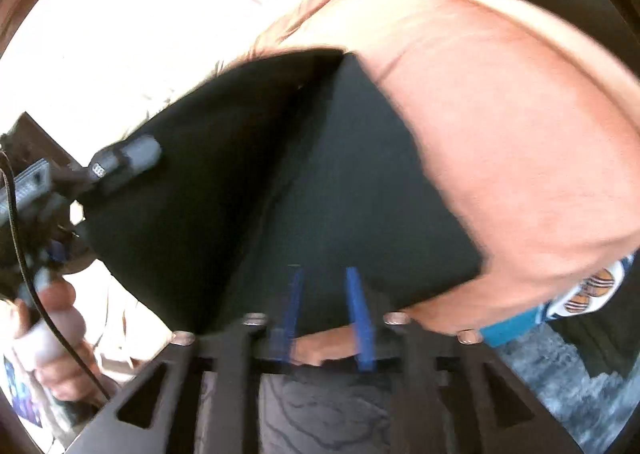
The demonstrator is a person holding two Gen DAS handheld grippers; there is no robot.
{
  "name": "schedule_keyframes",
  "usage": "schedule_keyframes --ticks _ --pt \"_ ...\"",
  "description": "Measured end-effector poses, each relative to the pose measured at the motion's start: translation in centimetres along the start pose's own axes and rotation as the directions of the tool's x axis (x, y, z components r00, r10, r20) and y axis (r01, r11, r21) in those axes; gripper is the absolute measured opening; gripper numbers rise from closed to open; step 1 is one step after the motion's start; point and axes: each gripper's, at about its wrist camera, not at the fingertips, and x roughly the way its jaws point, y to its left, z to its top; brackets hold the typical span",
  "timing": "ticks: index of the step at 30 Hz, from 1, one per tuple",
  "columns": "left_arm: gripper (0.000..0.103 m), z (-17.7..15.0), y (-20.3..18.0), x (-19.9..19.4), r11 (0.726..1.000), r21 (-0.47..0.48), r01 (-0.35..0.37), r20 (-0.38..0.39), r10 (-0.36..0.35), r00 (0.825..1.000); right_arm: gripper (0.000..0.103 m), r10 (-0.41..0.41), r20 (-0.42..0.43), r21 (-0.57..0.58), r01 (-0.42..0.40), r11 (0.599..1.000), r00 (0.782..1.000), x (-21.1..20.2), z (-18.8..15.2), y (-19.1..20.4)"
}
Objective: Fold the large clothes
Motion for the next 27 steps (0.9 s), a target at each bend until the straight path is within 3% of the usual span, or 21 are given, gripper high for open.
schedule_keyframes --ticks 2,4,6,8,11,16,18,19,20,22,27 --pt "0.042 0.1 -0.3 0.0 0.999 0.003 0.043 -0.014 -0.043 0.999 0.065 0.005 0.032 -0.004 -0.005 1.000 0.999 -1.3 -0.1 -0.5" --pt "0.069 0.1 -0.6 -0.9 0.997 0.018 0.081 -0.009 -0.081 0.997 0.076 0.020 0.055 0.000 -0.020 1.000 0.998 -1.9 0.0 -0.6" --pt "0.080 -0.1 -1.0 -2.6 0.996 0.050 0.069 0.031 -0.070 0.997 0.077 0.050 0.061 0.005 -0.050 0.999 0.997 -2.2 0.0 -0.6" --pt "0.080 -0.4 -0.9 -4.2 0.997 0.063 0.047 0.068 -0.051 0.996 0.077 0.076 0.056 0.005 -0.076 0.997 0.996 -2.6 0.2 -0.9" --pt "0.080 0.0 1.7 -6.4 1.000 0.006 -0.003 0.113 0.003 0.994 0.081 0.119 0.047 -0.005 -0.119 0.993 0.992 -2.9 0.5 -1.2" --pt "0.080 -1.0 7.7 -9.6 0.982 -0.099 -0.162 0.168 0.177 0.970 0.083 0.133 0.001 0.000 -0.133 0.991 0.991 -0.1 1.1 -0.3" --pt "0.080 -1.9 10.0 -10.6 0.971 -0.142 -0.192 0.173 0.215 0.961 0.080 0.134 0.005 -0.003 -0.134 0.991 0.991 0.9 1.4 0.1" --pt "0.080 -2.4 11.0 -10.8 0.966 -0.164 -0.200 0.168 0.227 0.959 0.069 0.122 0.006 -0.015 -0.122 0.992 0.992 1.4 1.7 0.4" --pt "0.080 -2.9 12.0 -10.8 0.960 -0.183 -0.212 0.156 0.242 0.958 0.050 0.120 0.004 -0.022 -0.120 0.992 0.993 1.8 1.9 0.5" --pt "0.080 -2.9 12.9 -9.4 0.946 -0.215 -0.241 0.138 0.274 0.952 0.026 0.114 -0.005 -0.012 -0.114 0.993 0.993 2.6 2.3 0.5" --pt "0.070 -4.3 14.5 -8.5 0.935 -0.244 -0.258 0.116 0.292 0.949 0.016 0.098 0.044 0.015 -0.099 0.995 0.994 1.6 2.6 -0.8"
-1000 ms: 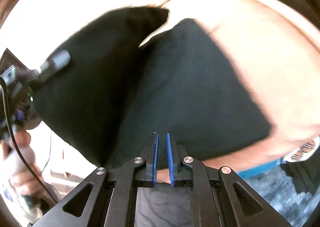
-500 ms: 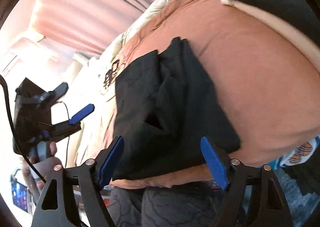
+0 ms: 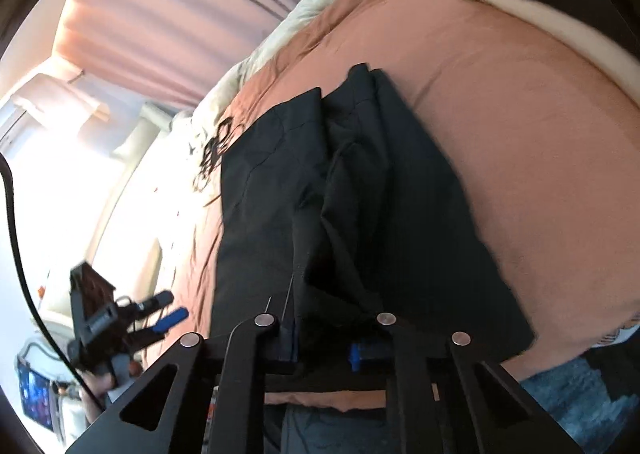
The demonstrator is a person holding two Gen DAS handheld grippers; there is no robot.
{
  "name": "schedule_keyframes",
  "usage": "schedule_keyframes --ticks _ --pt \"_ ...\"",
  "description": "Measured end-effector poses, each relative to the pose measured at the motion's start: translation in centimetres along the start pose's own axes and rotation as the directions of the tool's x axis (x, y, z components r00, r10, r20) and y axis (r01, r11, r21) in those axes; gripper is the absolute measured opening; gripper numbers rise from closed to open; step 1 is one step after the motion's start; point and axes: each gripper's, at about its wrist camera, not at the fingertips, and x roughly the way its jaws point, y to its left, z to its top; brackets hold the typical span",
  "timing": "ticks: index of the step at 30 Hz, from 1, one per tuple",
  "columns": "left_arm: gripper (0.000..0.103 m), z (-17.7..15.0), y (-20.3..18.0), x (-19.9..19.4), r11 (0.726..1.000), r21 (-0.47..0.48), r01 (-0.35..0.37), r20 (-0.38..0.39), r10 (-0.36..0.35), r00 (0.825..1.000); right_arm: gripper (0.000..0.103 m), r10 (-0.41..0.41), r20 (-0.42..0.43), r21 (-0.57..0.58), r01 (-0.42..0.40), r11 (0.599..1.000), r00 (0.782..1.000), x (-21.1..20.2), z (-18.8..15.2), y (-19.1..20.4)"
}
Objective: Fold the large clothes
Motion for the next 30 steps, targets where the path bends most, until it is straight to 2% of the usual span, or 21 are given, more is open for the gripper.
schedule_keyframes --ticks 8,11,13,15,17,19,24,25,26,27,28,30 --pt "0.055 -1.7 -1.9 3.4 0.999 0.045 0.022 -0.067 -0.019 0.998 0.014 -0.048 0.016 0.035 0.047 0.998 0.999 -2.0 -0.9 -2.4" --pt "0.049 -2.6 -2.7 4.0 0.997 0.057 0.056 -0.080 -0.051 0.995 0.014 -0.080 0.034 0.042 0.079 0.996 0.996 -2.9 -0.9 -3.1" --pt "0.049 -3.0 -3.4 4.1 0.995 0.092 0.028 -0.065 -0.022 0.998 0.016 -0.097 0.010 0.041 0.096 0.994 0.995 -2.7 -0.8 -3.6" --pt "0.049 -3.2 -3.7 4.2 0.995 0.096 0.018 -0.062 -0.012 0.998 0.029 -0.138 -0.020 0.043 0.138 0.989 0.990 -2.0 -0.8 -3.8" --pt "0.049 -3.1 -3.5 4.1 0.996 0.087 0.020 -0.062 -0.015 0.998 0.055 -0.190 -0.019 0.020 0.190 0.981 0.982 -2.0 -0.7 -3.6" --pt "0.049 -3.1 -3.7 4.1 0.996 0.088 0.018 -0.061 -0.013 0.998 0.064 -0.239 -0.008 -0.003 0.239 0.971 0.971 -2.0 -0.4 -3.4" --pt "0.049 -3.8 -3.9 4.2 0.995 0.095 0.018 -0.074 -0.011 0.997 0.063 -0.182 -0.067 0.053 0.185 0.981 0.981 -0.6 -0.5 -5.2" --pt "0.047 -3.9 -3.8 4.1 0.995 0.095 0.022 -0.073 -0.015 0.997 0.055 -0.160 -0.069 0.062 0.165 0.984 0.985 -0.4 -0.7 -5.4" --pt "0.044 -3.9 -3.8 4.0 0.995 0.094 0.026 -0.072 -0.019 0.997 0.043 -0.140 -0.072 0.062 0.145 0.988 0.987 -0.4 -0.7 -5.4" --pt "0.039 -3.8 -3.8 3.8 0.995 0.092 0.029 -0.072 -0.023 0.997 0.037 -0.118 -0.078 0.062 0.123 0.990 0.990 -0.4 -0.8 -5.3" --pt "0.034 -3.7 -3.8 3.6 0.995 0.091 0.031 -0.070 -0.024 0.997 0.026 -0.097 -0.080 0.062 0.102 0.993 0.992 -0.5 -0.8 -5.1" --pt "0.029 -3.6 -3.9 3.1 0.995 0.099 0.031 -0.065 -0.024 0.998 0.022 -0.075 -0.083 0.057 0.080 0.995 0.994 -0.5 -0.9 -4.3"
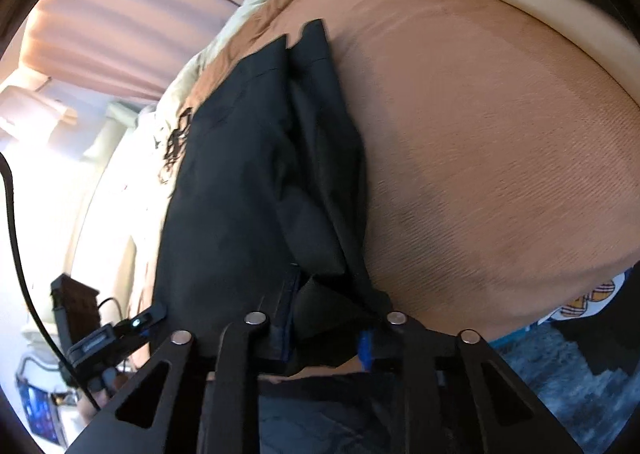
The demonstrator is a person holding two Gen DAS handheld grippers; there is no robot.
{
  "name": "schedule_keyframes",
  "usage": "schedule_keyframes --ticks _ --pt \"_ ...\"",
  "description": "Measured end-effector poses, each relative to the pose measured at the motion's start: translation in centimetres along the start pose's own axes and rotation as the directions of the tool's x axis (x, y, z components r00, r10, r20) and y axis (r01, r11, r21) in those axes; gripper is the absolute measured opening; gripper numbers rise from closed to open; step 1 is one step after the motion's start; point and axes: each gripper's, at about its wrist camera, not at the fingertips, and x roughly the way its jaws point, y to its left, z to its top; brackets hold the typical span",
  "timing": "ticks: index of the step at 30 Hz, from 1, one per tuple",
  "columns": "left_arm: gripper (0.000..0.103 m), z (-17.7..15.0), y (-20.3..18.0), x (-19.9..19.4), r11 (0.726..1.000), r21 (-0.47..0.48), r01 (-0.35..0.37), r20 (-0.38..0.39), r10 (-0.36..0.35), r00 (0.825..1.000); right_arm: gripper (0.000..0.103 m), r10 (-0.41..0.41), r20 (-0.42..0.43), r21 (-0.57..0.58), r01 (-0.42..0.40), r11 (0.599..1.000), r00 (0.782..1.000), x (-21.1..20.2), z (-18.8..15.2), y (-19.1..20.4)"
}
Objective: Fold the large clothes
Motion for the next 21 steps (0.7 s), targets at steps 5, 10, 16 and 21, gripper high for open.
schedule_keyframes --ticks 5,10,16,21 --pt "0.025 -0.1 0.4 -1.6 1.000 0.013 0.010 0.013 -0.011 1.000 0.019 0.076 -0.039 0.017 -0.075 0.997 0.996 0.0 -1.6 1.3" --pt "0.025 -0.4 2.2 -2.7 1.000 0.020 0.019 -0.022 -0.018 1.000 0.021 0.063 -0.113 -0.081 -0.073 0.994 0.992 0.1 -4.2 3.3" --pt "0.033 0.5 3.9 -1.9 0.999 -0.024 0.021 -0.046 -0.022 0.999 0.071 -0.042 -0.073 -0.151 0.031 0.988 0.996 -0.6 -1.6 3.8" --pt "0.074 2.5 4.5 -2.5 0.999 -0.043 0.027 0.019 -0.027 0.999 0.078 -0.033 -0.042 -0.133 0.027 0.991 0.999 -0.5 1.8 3.1"
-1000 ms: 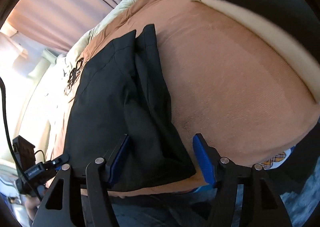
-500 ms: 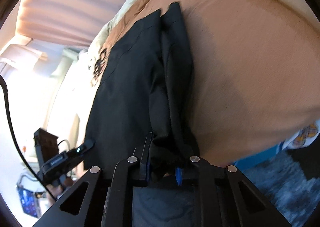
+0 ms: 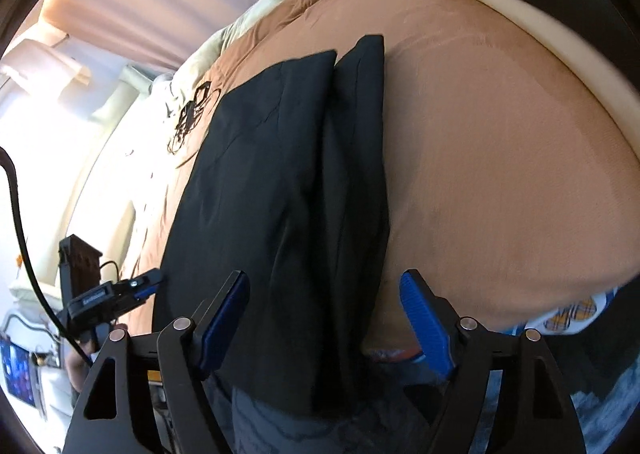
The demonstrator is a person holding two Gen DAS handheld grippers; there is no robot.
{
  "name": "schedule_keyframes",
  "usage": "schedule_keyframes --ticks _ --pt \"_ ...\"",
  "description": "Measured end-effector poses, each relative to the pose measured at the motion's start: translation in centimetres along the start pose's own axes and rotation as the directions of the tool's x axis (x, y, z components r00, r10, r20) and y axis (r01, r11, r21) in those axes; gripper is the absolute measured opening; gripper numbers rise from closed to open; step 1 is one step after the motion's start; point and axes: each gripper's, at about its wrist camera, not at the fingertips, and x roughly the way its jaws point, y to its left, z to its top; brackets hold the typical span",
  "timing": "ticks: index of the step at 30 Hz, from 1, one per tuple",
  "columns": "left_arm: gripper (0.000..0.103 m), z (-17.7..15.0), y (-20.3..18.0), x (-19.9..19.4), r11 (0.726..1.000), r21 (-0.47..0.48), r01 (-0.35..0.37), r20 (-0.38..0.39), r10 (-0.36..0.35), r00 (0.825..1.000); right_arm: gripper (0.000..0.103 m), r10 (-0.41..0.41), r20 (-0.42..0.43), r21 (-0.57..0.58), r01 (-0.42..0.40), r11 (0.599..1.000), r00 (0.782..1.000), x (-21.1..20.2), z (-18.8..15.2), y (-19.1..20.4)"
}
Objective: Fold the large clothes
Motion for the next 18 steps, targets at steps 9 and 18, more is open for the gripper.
schedule_keyframes --ticks 9,18 --pt "0.074 4.8 0.7 2.6 0.999 -0.035 0.033 0.027 -0.032 0.999 0.083 0.040 -0.047 -0.004 -0.040 0.999 0.998 3.2 5.1 -1.9" --pt "0.071 8.0 0.5 6.2 1.000 -0.014 0.025 -0.006 -0.025 1.000 0.083 0.121 -0.103 0.040 -0.117 0.992 0.987 7.5 8.9 -3.3"
